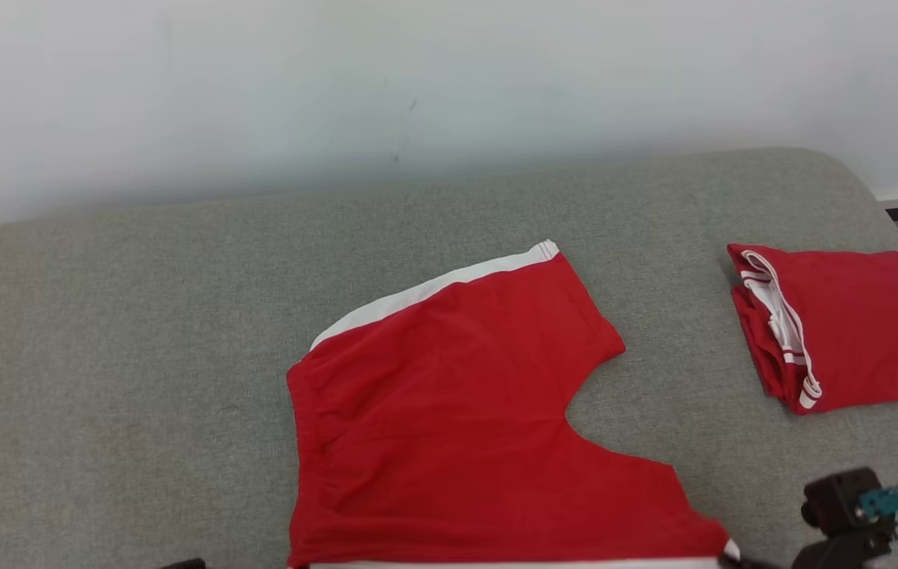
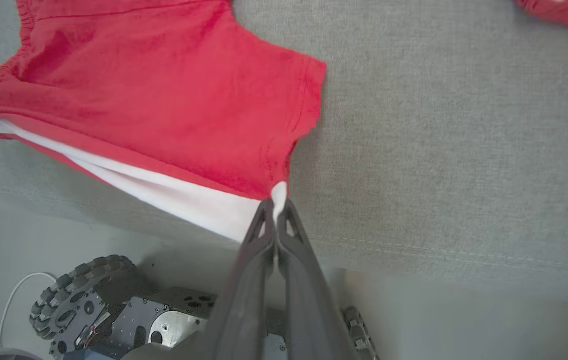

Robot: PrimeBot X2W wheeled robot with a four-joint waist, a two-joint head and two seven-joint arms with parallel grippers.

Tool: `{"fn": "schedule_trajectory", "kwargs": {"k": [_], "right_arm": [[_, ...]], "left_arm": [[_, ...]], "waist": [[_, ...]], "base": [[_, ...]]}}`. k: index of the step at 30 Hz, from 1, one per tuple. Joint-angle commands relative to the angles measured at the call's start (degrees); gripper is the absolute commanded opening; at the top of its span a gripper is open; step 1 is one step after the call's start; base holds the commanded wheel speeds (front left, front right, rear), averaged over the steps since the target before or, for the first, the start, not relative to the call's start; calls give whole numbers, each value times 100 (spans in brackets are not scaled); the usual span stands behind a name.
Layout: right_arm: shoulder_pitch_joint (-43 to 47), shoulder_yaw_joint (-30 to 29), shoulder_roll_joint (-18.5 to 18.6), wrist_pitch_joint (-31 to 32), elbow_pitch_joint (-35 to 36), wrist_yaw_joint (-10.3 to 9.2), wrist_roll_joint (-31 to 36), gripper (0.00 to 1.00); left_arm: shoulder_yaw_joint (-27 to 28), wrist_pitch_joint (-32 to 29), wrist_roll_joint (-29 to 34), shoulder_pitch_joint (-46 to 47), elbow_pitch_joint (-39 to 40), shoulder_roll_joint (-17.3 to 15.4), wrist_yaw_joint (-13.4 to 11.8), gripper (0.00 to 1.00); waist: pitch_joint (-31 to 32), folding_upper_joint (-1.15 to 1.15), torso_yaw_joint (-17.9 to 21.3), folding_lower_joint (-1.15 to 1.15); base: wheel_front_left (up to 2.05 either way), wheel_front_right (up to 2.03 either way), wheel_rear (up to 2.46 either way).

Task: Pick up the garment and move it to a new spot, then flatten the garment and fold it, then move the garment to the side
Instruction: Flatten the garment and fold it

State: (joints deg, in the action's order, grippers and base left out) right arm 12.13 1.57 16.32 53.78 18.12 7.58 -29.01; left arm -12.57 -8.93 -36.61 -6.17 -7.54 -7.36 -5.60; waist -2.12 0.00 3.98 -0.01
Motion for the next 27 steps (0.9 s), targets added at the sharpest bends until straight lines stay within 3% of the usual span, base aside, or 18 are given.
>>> {"fn": "schedule_trajectory", "kwargs": {"k": [1,8,14,20,27], "right_arm": [[-171,10,91,-79,24,-19,35,0],[-1538,419,709,-342,-463,-18,-56,0],[-2973,1009,1137,-856,-1398,-18,-123,0],[-4269,1552,1313,-1619,-2509,-18,-51,0],[-5421,2025,1338,-2542,-3764,-18,81,0]], "left_arm": [[28,-78,-79,32,102,-16,-43,0],[-82,-755,-457,667,620,110,-45,0],[-176,-1189,-743,1606,656,298,-255,0],[-260,-1101,-831,2612,198,413,-549,0],[-474,-733,-855,3506,-499,436,-701,0]], "waist": [[-40,0,-32,1],[-313,0,-272,1],[-680,0,-609,1],[-1193,0,-905,1],[-1689,0,-1142,1]], "base": [[0,0,0],[0,0,0],[0,0,0],[0,0,0],[0,0,0]]}}
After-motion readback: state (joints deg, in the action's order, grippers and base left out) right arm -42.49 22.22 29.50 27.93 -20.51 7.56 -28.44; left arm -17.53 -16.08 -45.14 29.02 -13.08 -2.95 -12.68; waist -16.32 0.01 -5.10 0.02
